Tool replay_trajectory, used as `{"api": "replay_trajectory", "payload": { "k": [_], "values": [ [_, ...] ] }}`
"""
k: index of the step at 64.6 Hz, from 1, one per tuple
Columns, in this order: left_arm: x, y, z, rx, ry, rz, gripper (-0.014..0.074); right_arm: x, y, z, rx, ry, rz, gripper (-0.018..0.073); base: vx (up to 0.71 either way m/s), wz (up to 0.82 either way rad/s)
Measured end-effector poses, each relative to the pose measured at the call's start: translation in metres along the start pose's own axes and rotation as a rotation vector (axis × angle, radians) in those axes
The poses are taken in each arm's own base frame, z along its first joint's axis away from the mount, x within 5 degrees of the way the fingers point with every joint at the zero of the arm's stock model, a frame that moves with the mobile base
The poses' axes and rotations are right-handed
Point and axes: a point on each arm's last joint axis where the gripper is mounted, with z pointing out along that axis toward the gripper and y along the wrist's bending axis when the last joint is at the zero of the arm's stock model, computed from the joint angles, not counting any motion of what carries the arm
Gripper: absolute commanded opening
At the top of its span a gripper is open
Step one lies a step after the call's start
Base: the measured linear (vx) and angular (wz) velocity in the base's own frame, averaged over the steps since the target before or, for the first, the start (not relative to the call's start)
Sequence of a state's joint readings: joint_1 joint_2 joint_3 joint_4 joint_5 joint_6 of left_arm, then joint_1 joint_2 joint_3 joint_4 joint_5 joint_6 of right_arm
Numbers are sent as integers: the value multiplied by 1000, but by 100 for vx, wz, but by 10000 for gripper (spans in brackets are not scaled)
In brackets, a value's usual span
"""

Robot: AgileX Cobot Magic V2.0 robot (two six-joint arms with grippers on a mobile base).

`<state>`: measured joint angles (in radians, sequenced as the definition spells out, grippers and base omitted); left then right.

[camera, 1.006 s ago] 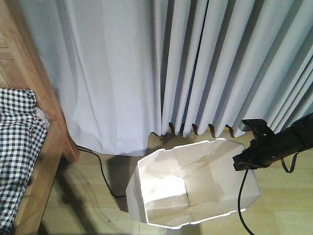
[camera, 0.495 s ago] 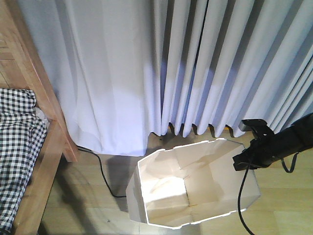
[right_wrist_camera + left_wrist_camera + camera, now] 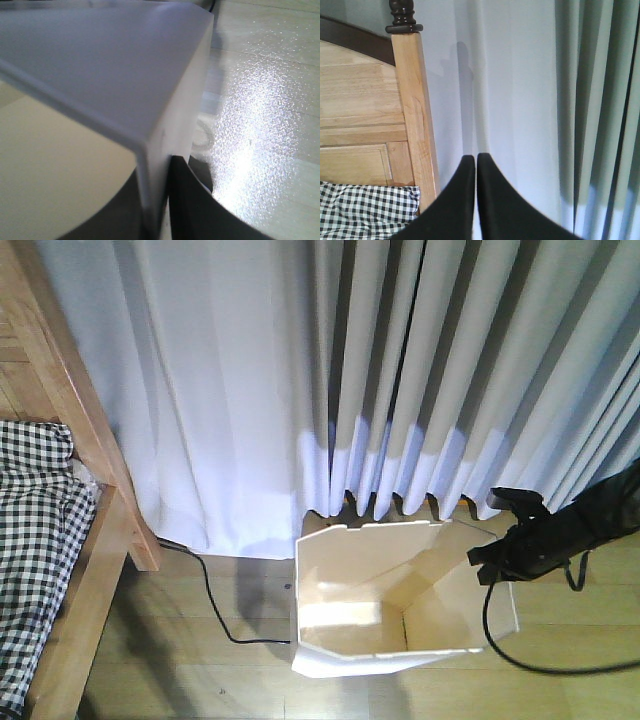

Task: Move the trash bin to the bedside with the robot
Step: 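Lower the bin onto the floor beside the bed with the right gripper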

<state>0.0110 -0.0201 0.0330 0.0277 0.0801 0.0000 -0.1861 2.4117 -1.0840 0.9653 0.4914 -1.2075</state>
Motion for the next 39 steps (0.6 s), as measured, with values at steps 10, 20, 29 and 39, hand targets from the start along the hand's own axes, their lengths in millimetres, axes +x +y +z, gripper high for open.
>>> {"api": "replay_trajectory", "payload": {
  "k": [10,20,29,39],
  "values": [
    [0,0,0,0,0,0,-6,-13,-15,24,6,-3,35,-3,0,0],
    [0,0,0,0,0,0,-6,-20,-31,51,13,29,54,-2,0,0],
    [0,0,0,0,0,0,-6,-19,-44,78,23,76,66,-1,0,0],
    [0,0,0,0,0,0,-6,-15,-58,107,26,112,53,-1,0,0]
  ]
}}
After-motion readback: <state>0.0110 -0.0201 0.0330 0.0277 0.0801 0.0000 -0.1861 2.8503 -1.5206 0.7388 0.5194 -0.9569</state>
